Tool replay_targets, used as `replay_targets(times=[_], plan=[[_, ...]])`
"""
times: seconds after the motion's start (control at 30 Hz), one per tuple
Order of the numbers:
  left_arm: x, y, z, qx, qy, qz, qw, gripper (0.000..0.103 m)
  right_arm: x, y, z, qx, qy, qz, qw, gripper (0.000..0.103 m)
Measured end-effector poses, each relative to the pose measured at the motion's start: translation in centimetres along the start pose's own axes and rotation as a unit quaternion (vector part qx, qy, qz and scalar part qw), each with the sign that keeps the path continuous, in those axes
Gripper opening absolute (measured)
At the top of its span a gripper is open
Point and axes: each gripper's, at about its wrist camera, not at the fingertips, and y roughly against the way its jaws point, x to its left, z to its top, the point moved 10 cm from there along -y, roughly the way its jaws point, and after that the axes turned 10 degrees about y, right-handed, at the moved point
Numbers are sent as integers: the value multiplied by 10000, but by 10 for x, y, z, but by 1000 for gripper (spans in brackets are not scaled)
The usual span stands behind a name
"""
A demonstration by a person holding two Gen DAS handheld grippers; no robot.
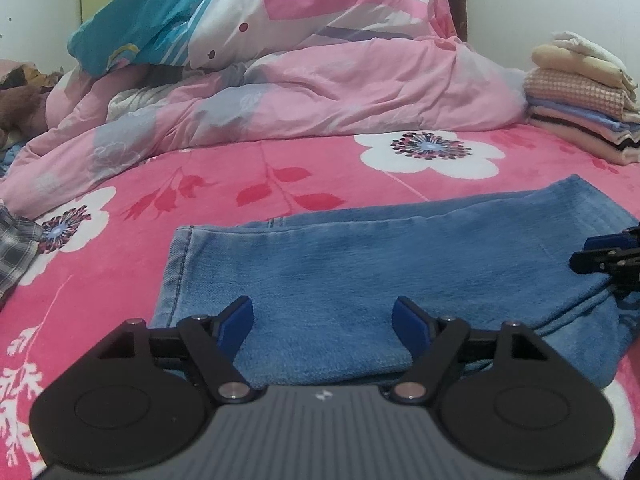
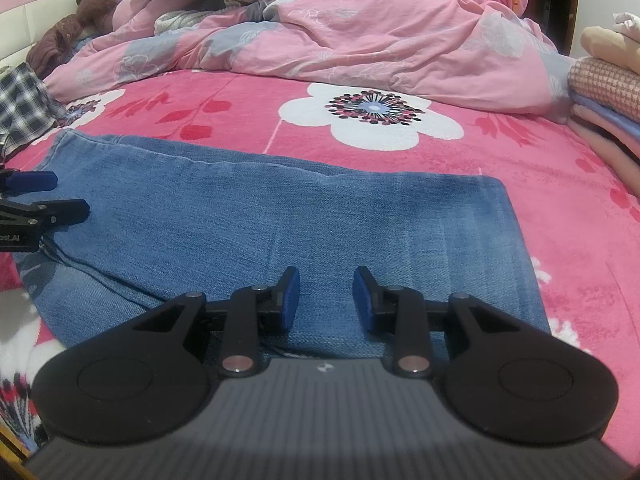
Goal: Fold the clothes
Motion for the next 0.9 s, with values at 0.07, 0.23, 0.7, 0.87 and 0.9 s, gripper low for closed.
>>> replay_targets(times=[0.07,0.23,0.7,0.87,0.9], plan=[[0,0,0,8,-3,9,10000,80,0,0,0,-1,-4,1,10000,29],[0,-1,0,6,-30,22,10000,80,0,0,0,-4,-6,3,10000,29],[1,-3,-2,-2,64,-46,10000,82,-14,31,-14,-129,-77,30,9999,49],[4,-2,2,-36,66,-145,9999,83,-32,62,-30,-17,-561,239,9981,48],[5,0,4,-68,90,-143,9998,83,-31,66,-23,-115,-571,250,9980,48]])
